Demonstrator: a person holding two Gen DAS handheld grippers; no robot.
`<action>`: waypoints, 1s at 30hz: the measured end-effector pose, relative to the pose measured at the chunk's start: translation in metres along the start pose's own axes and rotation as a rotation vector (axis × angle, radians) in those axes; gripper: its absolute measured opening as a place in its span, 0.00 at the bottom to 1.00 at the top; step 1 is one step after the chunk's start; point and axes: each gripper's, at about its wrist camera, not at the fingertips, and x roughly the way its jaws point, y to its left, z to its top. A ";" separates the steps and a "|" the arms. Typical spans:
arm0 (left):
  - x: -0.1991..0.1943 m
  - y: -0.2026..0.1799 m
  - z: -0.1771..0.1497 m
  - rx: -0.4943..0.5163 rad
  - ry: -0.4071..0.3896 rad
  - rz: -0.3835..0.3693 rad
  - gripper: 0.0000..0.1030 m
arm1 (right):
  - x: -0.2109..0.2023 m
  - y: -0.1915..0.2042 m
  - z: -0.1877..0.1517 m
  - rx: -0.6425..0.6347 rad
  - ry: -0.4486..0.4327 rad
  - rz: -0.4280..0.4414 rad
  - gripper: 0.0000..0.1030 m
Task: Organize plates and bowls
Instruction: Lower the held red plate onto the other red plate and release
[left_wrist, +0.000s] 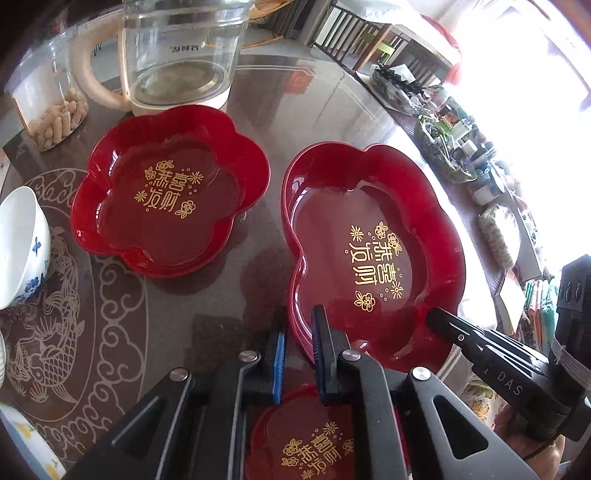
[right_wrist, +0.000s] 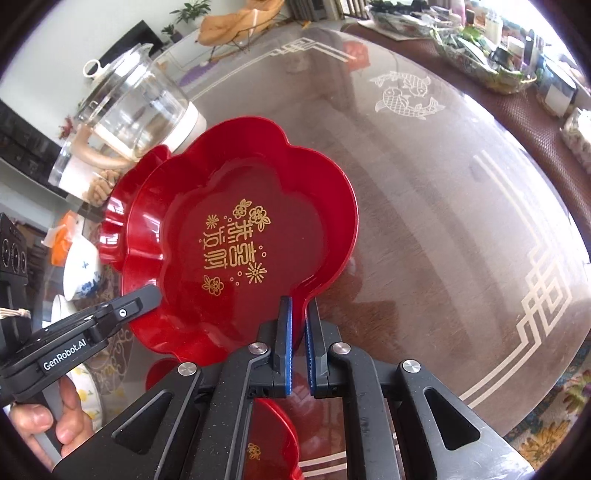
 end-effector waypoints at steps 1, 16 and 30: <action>-0.011 -0.002 -0.002 0.010 -0.011 -0.009 0.12 | -0.010 0.003 -0.002 -0.005 -0.016 0.002 0.08; -0.102 0.006 -0.103 0.116 -0.004 -0.016 0.12 | -0.116 0.062 -0.103 -0.041 -0.063 0.050 0.13; -0.049 0.013 -0.128 0.170 0.033 0.094 0.12 | -0.047 0.047 -0.161 0.101 0.029 0.035 0.15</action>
